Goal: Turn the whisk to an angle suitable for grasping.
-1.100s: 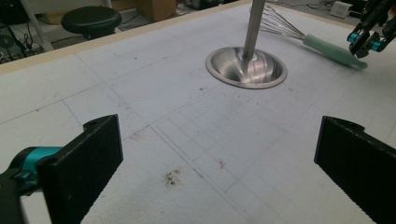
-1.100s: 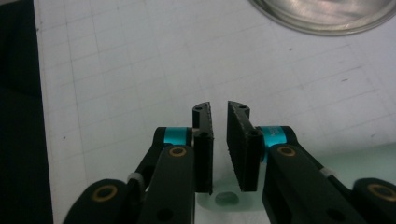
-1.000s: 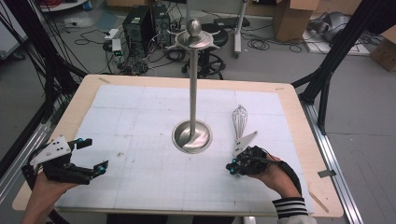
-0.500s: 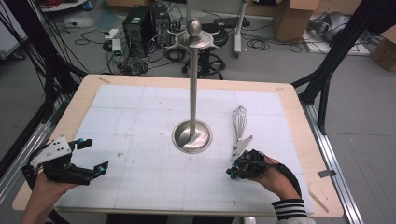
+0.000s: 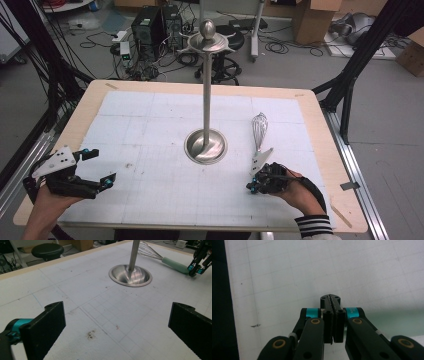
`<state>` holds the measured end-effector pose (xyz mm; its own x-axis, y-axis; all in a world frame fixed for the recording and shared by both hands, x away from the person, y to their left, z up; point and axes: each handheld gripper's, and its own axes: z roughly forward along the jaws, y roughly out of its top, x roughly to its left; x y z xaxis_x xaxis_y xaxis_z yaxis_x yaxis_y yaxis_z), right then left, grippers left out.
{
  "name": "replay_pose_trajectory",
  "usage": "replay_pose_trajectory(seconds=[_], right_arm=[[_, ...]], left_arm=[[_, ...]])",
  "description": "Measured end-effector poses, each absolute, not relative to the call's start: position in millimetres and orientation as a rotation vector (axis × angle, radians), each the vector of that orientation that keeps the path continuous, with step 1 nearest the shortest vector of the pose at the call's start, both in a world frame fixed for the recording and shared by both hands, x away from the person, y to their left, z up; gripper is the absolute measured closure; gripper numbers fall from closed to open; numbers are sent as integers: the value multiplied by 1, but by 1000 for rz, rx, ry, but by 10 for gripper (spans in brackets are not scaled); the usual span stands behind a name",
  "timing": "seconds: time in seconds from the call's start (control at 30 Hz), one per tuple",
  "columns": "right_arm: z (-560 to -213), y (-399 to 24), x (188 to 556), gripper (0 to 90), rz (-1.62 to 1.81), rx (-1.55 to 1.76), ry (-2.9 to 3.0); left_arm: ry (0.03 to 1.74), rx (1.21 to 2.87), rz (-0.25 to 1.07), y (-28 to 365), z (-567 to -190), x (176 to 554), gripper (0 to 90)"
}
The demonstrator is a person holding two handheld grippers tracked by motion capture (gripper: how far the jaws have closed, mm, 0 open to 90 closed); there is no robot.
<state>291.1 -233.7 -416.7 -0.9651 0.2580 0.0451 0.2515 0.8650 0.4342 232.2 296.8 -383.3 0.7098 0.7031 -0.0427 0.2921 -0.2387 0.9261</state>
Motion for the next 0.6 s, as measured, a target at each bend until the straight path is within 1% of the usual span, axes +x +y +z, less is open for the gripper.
replay_pose_trajectory(seconds=[0.6], right_arm=[[-418, -254, 289, 892, 682, 477, 3006]], left_arm=[[782, 1830, 463, 296, -384, 233, 17]])
